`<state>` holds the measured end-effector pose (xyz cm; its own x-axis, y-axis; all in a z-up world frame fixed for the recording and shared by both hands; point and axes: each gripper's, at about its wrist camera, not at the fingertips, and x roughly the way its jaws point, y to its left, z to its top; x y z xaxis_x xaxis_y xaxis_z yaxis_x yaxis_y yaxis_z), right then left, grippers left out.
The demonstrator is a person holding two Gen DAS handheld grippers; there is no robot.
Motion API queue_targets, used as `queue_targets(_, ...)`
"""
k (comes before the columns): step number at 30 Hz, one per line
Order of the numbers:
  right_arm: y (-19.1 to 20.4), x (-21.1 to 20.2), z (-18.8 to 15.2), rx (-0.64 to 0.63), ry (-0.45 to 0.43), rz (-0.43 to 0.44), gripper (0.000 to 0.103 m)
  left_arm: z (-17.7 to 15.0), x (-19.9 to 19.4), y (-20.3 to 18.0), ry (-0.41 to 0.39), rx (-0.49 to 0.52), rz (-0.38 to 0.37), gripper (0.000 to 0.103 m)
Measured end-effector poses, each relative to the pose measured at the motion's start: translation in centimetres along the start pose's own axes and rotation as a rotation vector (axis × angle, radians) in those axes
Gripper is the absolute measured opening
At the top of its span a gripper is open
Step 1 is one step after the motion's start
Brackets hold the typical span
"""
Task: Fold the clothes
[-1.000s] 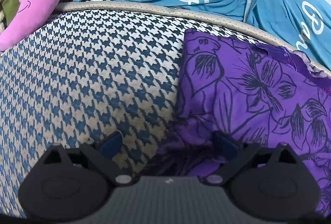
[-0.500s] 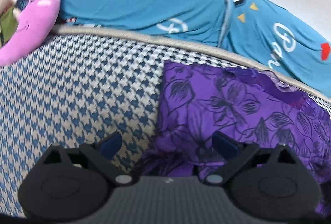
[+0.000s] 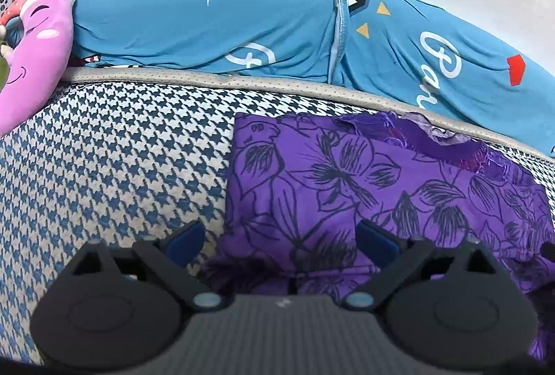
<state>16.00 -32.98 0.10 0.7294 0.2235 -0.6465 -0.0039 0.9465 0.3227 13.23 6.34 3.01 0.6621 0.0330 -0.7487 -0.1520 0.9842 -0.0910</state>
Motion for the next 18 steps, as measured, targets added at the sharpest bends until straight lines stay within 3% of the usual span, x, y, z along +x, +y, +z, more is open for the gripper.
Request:
queue_targets(3, 0.1, 0.2, 0.0, 0.009, 0.009, 0.005, 0.047, 0.0, -0.1, 0.0, -0.001, 0.002, -0.001, 0.098)
queue_targets(6, 0.1, 0.1, 0.1, 0.013, 0.008, 0.003, 0.030, -0.1, -0.1, 0.0, -0.002, 0.004, -0.003, 0.098)
queue_targets(15, 2.3, -2.7, 1.0, -0.032, -0.091, 0.087, 0.024, -0.2, -0.3, -0.1, -0.005, 0.010, -0.006, 0.098)
queue_targets(18, 2.5, -2.1, 0.7, -0.055, -0.074, 0.052, 0.028, -0.3, -0.3, -0.2, -0.003, 0.014, -0.007, 0.098)
